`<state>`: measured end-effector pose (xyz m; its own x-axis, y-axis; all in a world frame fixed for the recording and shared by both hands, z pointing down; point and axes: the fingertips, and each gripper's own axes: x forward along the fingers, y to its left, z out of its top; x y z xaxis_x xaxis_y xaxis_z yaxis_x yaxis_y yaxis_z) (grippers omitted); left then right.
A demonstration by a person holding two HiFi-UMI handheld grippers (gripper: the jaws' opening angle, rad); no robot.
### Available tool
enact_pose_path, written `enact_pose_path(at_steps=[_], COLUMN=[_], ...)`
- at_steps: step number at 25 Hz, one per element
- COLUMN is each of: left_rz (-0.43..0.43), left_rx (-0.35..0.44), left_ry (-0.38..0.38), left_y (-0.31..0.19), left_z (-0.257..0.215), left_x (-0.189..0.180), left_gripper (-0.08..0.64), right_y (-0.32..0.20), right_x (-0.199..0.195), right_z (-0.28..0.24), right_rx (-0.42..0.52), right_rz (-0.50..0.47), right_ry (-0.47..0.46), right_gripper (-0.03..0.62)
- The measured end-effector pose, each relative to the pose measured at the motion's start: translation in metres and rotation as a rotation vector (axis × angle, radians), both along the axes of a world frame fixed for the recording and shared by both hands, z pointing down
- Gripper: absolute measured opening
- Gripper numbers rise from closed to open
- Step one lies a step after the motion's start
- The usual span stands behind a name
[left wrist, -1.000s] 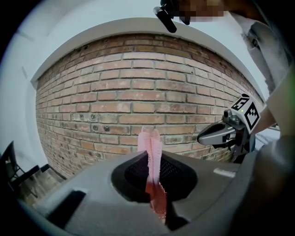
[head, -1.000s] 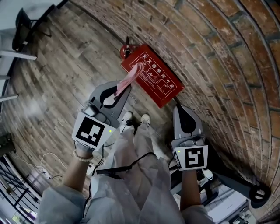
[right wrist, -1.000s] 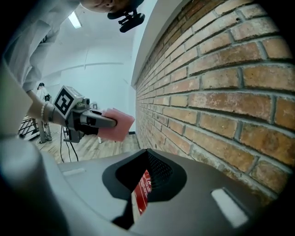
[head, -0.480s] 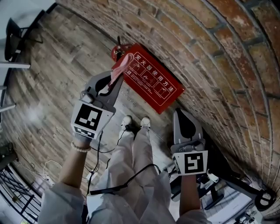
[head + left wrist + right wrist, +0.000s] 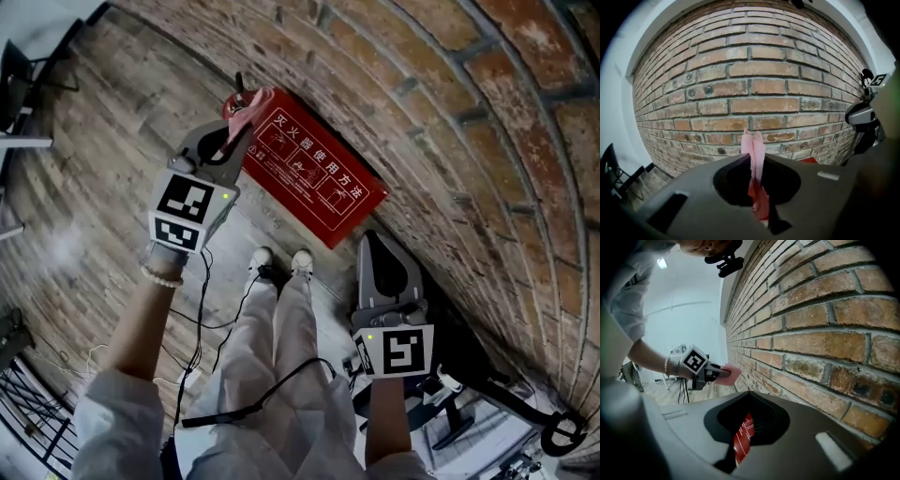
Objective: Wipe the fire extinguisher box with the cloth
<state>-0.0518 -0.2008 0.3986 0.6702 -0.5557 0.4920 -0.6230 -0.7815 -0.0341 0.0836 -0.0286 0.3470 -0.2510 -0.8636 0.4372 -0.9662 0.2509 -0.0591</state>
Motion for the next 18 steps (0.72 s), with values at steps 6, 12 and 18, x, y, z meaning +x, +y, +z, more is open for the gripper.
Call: enact_pose_path(at_steps=[6, 12, 18], left_rz=[0.002, -0.002, -0.013], left_rx=[-0.052, -0.075, -0.101], left_ry=[-0.03, -0.107, -0.219], left_y=[-0.021, -0.046, -0.069], left_z=[0.035, 0.073, 0.112], left_x=[0.015, 0.02, 0.018], left_gripper=[0.011, 0.009, 0.009], right_y=[-0.002, 0.0, -0.003], right_x=[0.006, 0.013, 0.015], right_z=[0.012, 0.025, 0.036], right_rx=[-0.012, -0.03, -0.043], right_rz=[-0.001, 0.005, 0.007], right_ry=[-0.001, 0.002, 0.001], right_gripper=[0.008, 0.008, 0.008])
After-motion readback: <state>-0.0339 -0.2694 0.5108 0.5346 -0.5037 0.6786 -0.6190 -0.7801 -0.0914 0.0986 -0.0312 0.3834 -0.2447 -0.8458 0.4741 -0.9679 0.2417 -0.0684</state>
